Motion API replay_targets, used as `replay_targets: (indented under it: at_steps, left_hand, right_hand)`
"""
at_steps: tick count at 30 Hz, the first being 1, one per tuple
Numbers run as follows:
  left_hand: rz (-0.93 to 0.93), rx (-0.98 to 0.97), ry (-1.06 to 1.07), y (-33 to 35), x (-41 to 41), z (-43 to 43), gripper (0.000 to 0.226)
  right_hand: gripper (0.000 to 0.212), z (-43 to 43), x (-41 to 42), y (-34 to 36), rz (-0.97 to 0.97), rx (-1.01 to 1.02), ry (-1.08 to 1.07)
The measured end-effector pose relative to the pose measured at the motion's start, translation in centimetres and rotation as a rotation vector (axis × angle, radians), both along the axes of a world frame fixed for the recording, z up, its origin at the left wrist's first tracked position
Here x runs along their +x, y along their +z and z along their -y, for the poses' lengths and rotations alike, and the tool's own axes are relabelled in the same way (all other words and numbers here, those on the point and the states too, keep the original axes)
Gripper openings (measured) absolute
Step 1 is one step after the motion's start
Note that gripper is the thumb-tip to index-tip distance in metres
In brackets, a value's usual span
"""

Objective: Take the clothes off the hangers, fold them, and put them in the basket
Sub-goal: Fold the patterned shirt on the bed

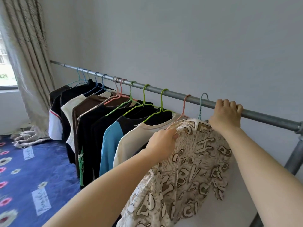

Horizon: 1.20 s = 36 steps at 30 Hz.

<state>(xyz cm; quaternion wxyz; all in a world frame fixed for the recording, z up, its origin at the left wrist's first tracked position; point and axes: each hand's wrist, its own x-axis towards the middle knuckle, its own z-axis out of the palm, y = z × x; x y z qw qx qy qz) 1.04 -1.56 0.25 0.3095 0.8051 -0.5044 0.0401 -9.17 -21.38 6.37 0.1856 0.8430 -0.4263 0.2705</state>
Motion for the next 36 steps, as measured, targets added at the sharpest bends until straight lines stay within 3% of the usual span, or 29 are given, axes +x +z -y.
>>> replay_targets:
  at_steps: [7,12,16,19,21,23,25,28,29,32,36]
  left_hand:
    - [-0.077,-0.154,0.013,1.6,-0.7,0.5,0.022]
    - [-0.159,-0.259,-0.024,-1.1,-0.6,-5.7,0.028]
    - [-0.355,-0.276,-0.105,-2.2,1.6,-14.7,0.028]
    - [-0.665,-0.241,-0.193,-1.6,4.0,-22.9,0.021]
    - [-0.839,-0.176,-0.190,-0.9,5.8,-28.1,0.034]
    - [-0.899,-0.099,-0.134,-0.2,7.3,-33.4,0.046]
    - [-0.838,-0.039,-0.033,-0.1,8.5,-38.6,0.040]
    - [-0.649,0.062,0.145,-0.8,10.2,-46.1,0.083]
    - [-0.623,0.048,0.167,-1.2,10.5,-48.5,0.083]
    - [-0.615,-0.188,0.245,-1.6,10.9,-56.8,0.040]
    - [-0.511,-0.468,0.403,-1.5,11.2,-64.7,0.060]
  right_hand:
    - [0.040,0.1,-0.4,1.2,0.089,0.131,0.122]
    - [0.038,-4.1,0.8,-0.3,0.444,0.193,0.508]
    - [0.042,-11.4,3.4,-3.4,0.578,0.323,0.708]
    - [0.047,-17.8,5.8,-4.9,0.548,0.286,0.841]
    - [0.050,-22.2,7.3,-5.1,0.513,0.245,0.891]
    - [0.053,-27.0,9.5,-5.3,0.437,0.241,0.930]
    - [0.055,-32.3,12.2,-5.6,0.352,0.223,0.966]
    - [0.058,-40.7,16.5,-5.9,0.331,0.273,1.060]
    - [0.058,-43.1,17.9,-6.0,0.345,0.318,1.105]
    - [0.055,-52.0,22.4,-6.3,0.414,0.513,1.290]
    - [0.038,-62.6,27.2,-5.8,0.419,0.629,1.359]
